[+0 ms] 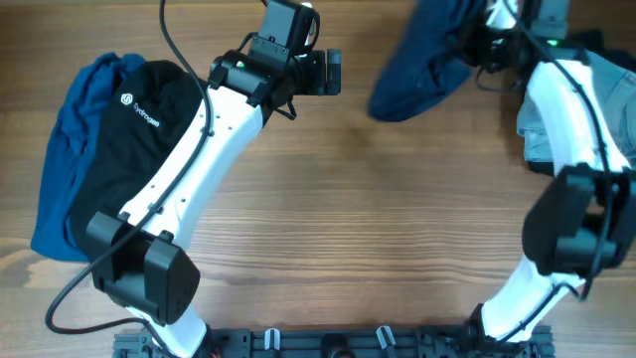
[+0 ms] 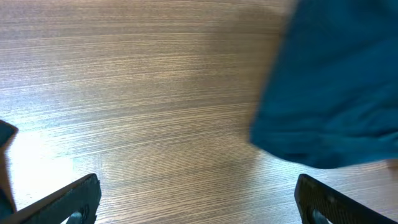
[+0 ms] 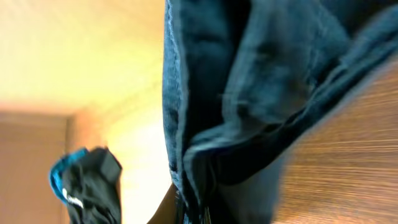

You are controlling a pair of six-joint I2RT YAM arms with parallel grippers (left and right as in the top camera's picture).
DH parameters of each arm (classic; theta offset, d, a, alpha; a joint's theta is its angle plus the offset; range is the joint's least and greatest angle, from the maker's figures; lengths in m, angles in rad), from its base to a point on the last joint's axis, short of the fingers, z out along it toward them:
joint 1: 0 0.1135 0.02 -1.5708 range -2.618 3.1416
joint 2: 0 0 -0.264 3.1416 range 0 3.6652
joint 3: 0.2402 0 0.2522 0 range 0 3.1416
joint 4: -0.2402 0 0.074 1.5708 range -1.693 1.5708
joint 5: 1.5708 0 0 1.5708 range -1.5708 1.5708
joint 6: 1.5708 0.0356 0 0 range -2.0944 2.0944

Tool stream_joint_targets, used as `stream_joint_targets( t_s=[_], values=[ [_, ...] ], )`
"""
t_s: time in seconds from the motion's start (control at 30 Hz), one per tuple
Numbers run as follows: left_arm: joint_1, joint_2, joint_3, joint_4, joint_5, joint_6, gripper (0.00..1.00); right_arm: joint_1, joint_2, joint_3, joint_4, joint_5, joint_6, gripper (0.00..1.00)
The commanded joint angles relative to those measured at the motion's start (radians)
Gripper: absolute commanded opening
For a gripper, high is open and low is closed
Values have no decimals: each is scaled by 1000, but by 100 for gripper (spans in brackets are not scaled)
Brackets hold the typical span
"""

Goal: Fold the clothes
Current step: 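Lift the folded shorts with the right gripper and carry them right, then lower the shorts onto the denim stack and open the right gripper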

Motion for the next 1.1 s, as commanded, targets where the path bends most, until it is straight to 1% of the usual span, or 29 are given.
stream_joint_targets(
  t_s=[0.0,0.2,0.43,0.53,0.63,0.77,0.9,1.0,1.07],
  values=[
    [10,11,0,0,-3,21,100,-16,-86,5,11,13,66,4],
    [10,11,0,0,-2,21,100,-98,-172,5,6,13,151,4],
    [10,11,0,0,-2,21,100,-222,-226,5,4,-11,144,4],
    [10,11,0,0,-3,21,100,-272,-241,5,11,-53,78,5],
    [10,11,0,0,-3,21,100,-317,-246,5,9,-140,-22,4],
    [10,11,0,0,-2,21,100,-352,-246,5,-43,-256,-240,5],
    [10,11,0,0,-2,21,100,-380,-246,5,-112,-252,-412,5],
    [10,11,0,0,-3,21,100,-405,-246,5,-142,-250,-506,5],
    [10,11,0,0,-3,21,100,-423,-246,5,-151,-241,-528,4]
  ],
)
